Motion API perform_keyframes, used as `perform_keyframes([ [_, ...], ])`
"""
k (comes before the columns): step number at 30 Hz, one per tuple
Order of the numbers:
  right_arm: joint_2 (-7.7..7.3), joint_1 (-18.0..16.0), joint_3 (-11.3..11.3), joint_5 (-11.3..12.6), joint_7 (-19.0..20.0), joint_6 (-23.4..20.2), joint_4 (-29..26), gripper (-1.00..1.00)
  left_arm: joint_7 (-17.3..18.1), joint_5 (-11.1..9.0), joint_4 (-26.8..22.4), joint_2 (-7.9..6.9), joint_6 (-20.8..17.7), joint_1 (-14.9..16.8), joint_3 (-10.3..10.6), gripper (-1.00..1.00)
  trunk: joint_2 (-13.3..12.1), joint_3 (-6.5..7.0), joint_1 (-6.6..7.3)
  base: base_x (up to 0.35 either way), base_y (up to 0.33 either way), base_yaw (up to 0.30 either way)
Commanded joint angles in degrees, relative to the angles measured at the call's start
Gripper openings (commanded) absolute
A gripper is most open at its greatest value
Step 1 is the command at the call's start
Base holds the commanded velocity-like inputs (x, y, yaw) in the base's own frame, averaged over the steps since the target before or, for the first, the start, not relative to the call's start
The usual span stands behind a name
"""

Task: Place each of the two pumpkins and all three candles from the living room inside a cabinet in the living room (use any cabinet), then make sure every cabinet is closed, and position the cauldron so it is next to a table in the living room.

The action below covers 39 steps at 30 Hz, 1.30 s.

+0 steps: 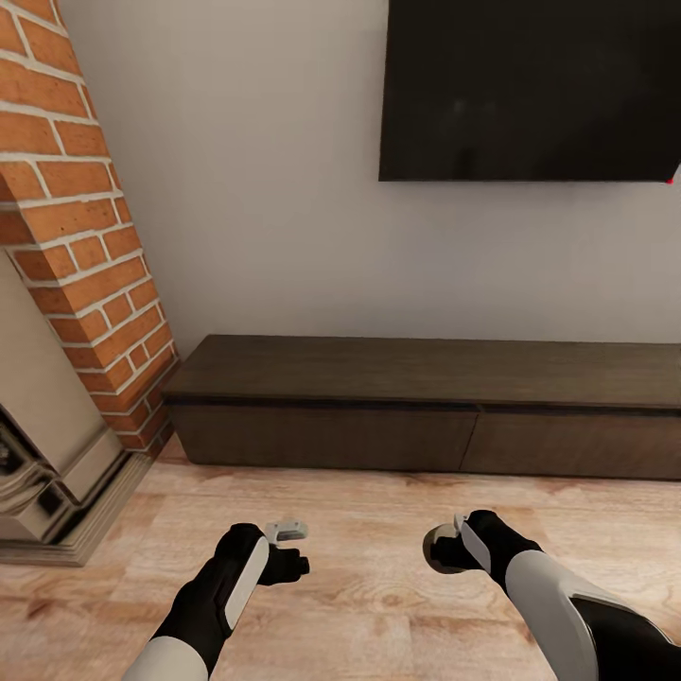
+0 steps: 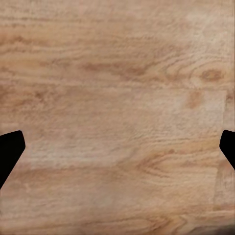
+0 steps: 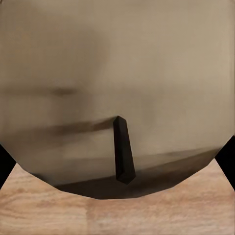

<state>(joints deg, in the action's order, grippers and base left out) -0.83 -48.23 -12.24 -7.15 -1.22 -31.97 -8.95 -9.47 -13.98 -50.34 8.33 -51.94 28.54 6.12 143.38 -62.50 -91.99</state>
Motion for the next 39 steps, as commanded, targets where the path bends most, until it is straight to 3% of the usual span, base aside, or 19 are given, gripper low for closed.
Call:
perform_keyframes([
  [1, 0.03, -0.02, -0.47, -0.58, 0.03, -0.31, -0.09, -1.0, -0.55, -0.61, 0.06, -0.03, -0.18, 0.02, 0.1, 1.0, 0.02, -0.05, 0.01, 0.0, 0.0, 0.0],
  [15, 0.0, -0.02, -0.3, -0.58, 0.01, -0.4, -0.13, -1.0, -0.9, -0.61, 2.94, -0.07, 0.15, 0.08, 0.04, 1.0, 0.02, -0.05, 0.01, -0.1, -0.202, 0.0],
  [20, 0.52, 1.73, 0.21, 0.57, 0.74, -0.93, 1.69, -1.0, -0.45, -1.98, 4.49, -1.14, -0.6, 0.07, 0.11, 1.0, 0.02, -0.05, 0.01, 0.0, 0.0, 0.0],
  [26, 1.06, -0.24, -0.11, 1.0, 1.05, -1.22, 1.86, -1.0, -0.23, -2.09, 3.34, -2.55, -1.1, 0.62, -0.38, 1.0, 0.02, -0.06, 0.01, 0.0, 0.0, 0.0],
  [33, 1.9, 0.73, -0.19, 1.26, 1.35, 1.07, 1.74, -1.0, 0.05, -2.31, 4.39, -4.83, -0.8, 0.59, -0.93, 1.0, 0.02, -0.06, 0.01, 0.0, 0.0, 0.0],
  [39, 1.91, 0.77, -0.14, 1.25, 1.39, 1.63, 1.39, -1.0, 0.0, -2.29, 4.21, -5.29, -0.75, 0.63, -0.93, 1.0, 0.02, -0.06, 0.01, 0.143, 0.076, 0.0],
])
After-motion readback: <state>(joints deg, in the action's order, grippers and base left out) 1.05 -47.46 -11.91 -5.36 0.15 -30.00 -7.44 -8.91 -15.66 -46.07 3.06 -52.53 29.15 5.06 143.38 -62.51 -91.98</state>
